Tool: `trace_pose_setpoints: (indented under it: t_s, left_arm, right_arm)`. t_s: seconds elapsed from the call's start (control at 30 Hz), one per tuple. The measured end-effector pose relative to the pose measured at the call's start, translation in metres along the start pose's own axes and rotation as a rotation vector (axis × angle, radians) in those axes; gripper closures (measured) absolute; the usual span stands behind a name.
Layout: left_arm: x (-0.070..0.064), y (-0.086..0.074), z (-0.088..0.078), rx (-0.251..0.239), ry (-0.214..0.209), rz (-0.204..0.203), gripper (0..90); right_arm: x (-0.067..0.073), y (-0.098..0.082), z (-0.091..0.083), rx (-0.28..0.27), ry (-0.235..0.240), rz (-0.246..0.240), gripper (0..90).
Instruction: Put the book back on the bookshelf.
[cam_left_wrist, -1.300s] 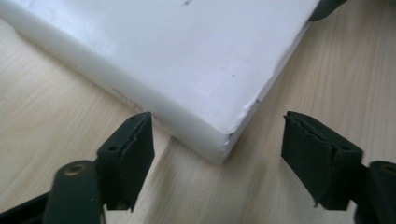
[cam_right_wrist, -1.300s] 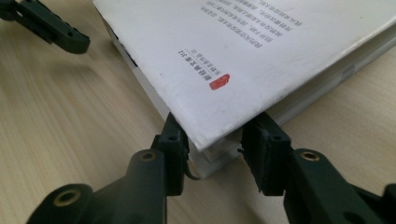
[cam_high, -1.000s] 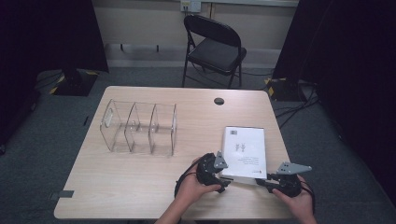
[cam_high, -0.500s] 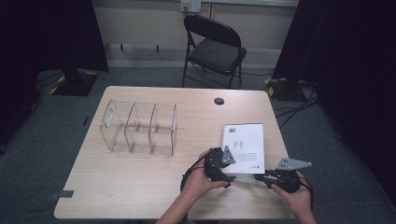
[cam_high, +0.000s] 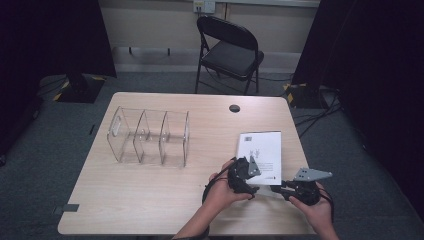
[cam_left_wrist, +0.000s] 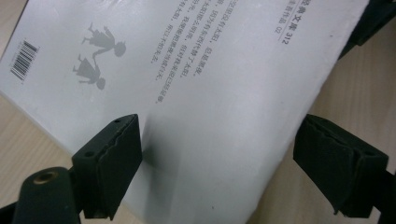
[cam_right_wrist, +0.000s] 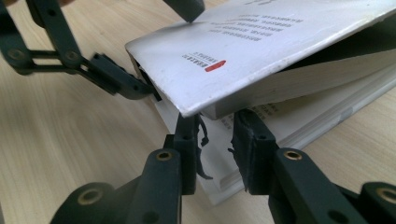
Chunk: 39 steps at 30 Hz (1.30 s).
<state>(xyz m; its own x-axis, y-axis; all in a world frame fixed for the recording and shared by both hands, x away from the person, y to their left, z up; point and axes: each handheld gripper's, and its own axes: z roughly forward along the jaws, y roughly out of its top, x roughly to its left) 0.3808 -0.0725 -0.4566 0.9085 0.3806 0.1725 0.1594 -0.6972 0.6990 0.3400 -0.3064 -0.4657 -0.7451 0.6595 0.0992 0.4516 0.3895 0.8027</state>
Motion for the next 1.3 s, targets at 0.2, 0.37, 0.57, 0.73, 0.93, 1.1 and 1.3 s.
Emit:
trace_pose_setpoints:
  t_s: [0.2,0.37,0.57,0.73,0.93,1.1,1.3]
  left_arm:
    - [0.000,0.002,0.005,0.011,0.024,0.022,11.8]
    - [-0.003,0.002,0.012,0.006,0.045,0.061,4.9]
    - [-0.004,0.005,0.020,0.009,0.080,0.068,0.0]
    - [-0.005,0.006,0.023,-0.005,0.099,0.063,0.0]
    - [-0.003,0.007,0.023,0.015,0.125,0.107,4.6]
    - [0.001,0.004,0.019,-0.005,0.121,0.109,10.5]
    - [0.000,0.005,0.015,0.008,0.126,0.155,19.3]
  right_arm:
    - [0.001,0.003,0.001,-0.003,0.001,-0.008,72.3]
    - [0.001,0.004,0.000,-0.013,0.008,0.008,72.5]
    - [-0.001,0.005,0.000,-0.019,0.022,0.013,72.5]
    - [-0.001,0.006,0.000,-0.018,0.023,0.020,72.5]
    - [-0.002,0.008,0.000,-0.020,0.028,0.025,72.4]
    - [-0.003,0.007,0.001,-0.022,0.043,0.029,72.5]
    - [-0.003,0.007,0.004,-0.001,0.027,0.027,71.2]
